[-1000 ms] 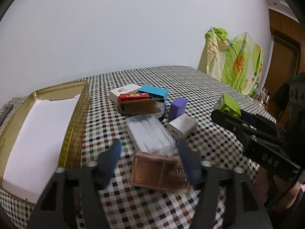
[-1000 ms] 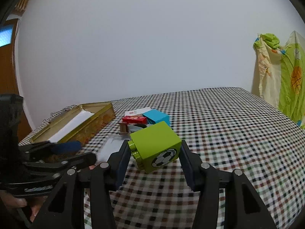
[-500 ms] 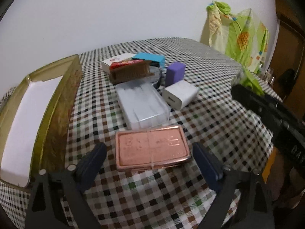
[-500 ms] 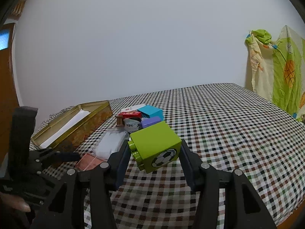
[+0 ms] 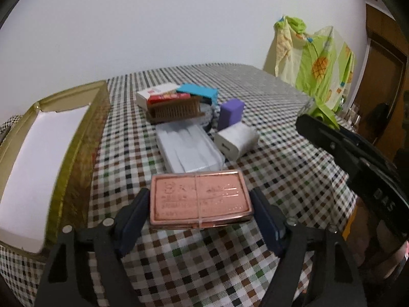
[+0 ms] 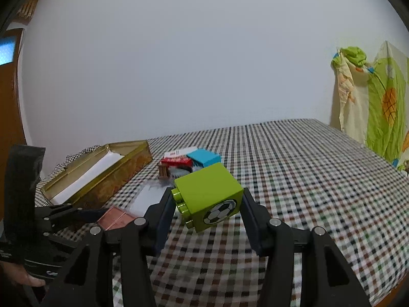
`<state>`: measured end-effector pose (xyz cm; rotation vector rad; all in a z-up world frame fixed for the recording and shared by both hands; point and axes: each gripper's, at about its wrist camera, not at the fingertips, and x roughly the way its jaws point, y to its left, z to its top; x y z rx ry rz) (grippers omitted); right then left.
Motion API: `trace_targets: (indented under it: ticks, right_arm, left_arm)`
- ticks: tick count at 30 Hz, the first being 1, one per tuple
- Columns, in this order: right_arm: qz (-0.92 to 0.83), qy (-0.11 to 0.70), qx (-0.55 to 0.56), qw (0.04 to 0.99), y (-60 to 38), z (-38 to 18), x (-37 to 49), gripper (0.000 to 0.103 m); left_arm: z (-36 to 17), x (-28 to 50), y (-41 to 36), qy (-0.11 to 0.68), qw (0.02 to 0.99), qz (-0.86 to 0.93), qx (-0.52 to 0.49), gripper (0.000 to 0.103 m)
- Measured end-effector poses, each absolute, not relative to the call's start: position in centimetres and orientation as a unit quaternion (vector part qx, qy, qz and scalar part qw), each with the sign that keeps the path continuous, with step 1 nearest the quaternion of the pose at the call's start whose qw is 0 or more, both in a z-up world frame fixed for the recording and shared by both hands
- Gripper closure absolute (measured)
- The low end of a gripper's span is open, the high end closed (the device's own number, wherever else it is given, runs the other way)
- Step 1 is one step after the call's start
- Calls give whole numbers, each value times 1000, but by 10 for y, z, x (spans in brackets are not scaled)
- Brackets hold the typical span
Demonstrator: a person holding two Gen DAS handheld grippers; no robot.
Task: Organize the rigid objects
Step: 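Lift the rose-gold box with the left gripper while the right gripper lifts the green block, then carry both objects over the gold tray, lower the green block and open the right gripper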
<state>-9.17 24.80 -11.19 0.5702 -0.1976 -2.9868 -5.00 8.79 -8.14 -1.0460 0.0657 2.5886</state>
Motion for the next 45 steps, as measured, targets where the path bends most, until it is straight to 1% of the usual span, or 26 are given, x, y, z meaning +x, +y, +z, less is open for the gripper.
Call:
trace_targets:
  ticks: [4, 7, 13, 18, 26, 37, 45]
  right_arm:
    - [-981, -67, 175, 45, 250, -104, -96, 50]
    - [-984, -64, 163, 44, 248, -96, -101, 50]
    - [-986, -60, 146, 46, 239, -89, -110, 50]
    - [-985, -70, 152, 53, 233, -89, -120, 50]
    - [-987, -53, 146, 46, 219, -86, -130, 50]
    - [-988, -42, 140, 45, 197, -85, -137, 50]
    - [-988, -24, 142, 64, 166, -86, -145, 50]
  left_arm:
    - [-66, -47, 81, 30, 162, 929, -331, 24]
    - [-58, -52, 70, 20, 153, 939, -307, 24]
    - [-47, -60, 46, 17, 107, 961, -255, 24]
    - [-49, -63, 36, 23, 88, 966, -240, 24]
    - [-46, -61, 29, 35, 76, 973, -215, 24]
    - [-42, -57, 5, 15, 60, 979, -193, 24]
    - [-41, -54, -13, 5, 41, 982, -184, 24]
